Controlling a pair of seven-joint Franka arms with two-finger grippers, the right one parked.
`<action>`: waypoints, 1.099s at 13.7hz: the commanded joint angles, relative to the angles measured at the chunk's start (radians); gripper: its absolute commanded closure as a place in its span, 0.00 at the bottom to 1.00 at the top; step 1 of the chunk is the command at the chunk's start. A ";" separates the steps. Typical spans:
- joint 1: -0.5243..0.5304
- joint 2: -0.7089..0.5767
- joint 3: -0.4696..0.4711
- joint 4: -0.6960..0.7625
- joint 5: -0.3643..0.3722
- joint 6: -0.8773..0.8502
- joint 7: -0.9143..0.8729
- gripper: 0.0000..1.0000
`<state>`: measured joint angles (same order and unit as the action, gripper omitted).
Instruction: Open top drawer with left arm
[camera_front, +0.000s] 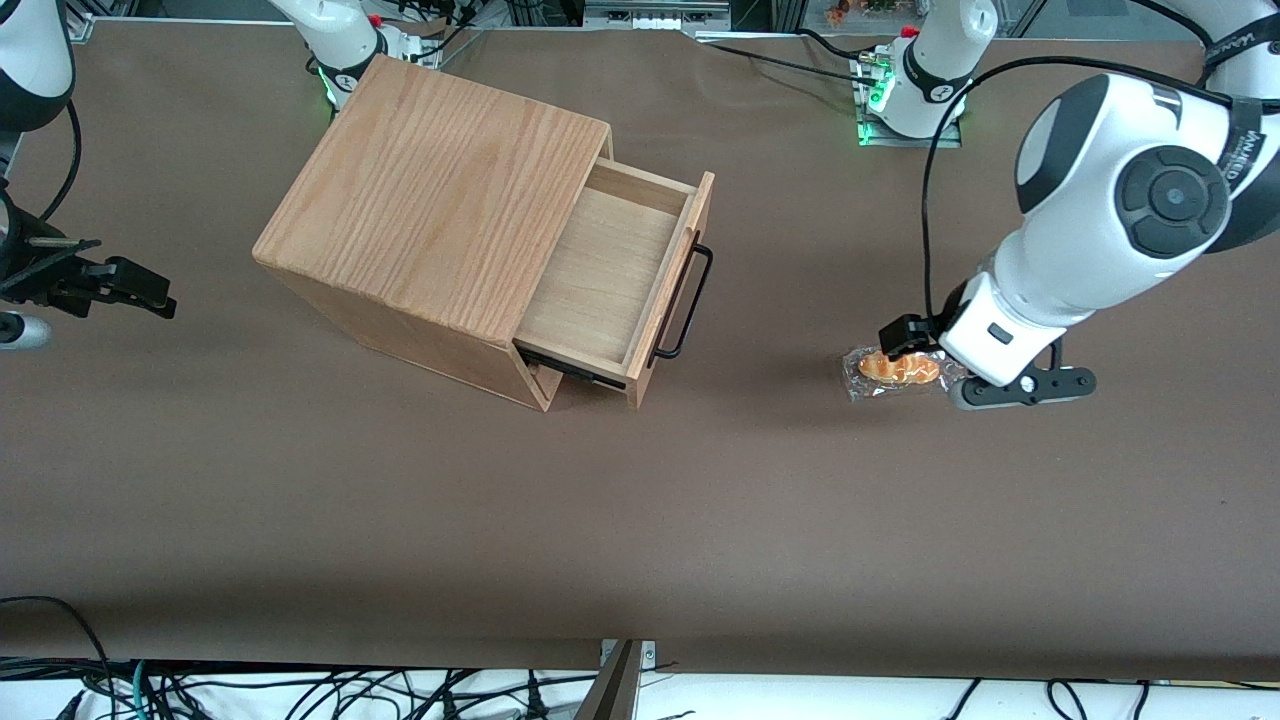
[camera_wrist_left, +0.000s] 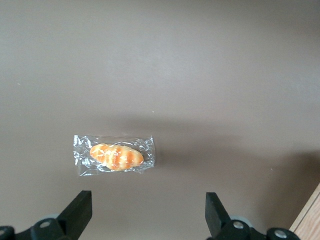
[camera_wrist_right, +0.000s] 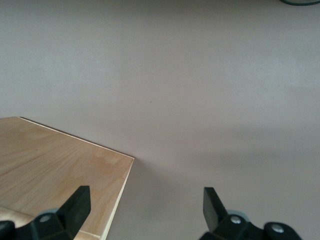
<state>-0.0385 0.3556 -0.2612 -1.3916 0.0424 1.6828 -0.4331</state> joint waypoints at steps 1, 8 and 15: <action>0.022 -0.014 -0.007 -0.001 0.030 -0.006 0.007 0.00; 0.039 -0.010 0.078 -0.006 0.024 0.020 0.155 0.00; -0.089 -0.040 0.312 -0.015 -0.010 0.006 0.261 0.00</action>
<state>-0.0879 0.3440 0.0017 -1.3912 0.0419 1.6979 -0.2086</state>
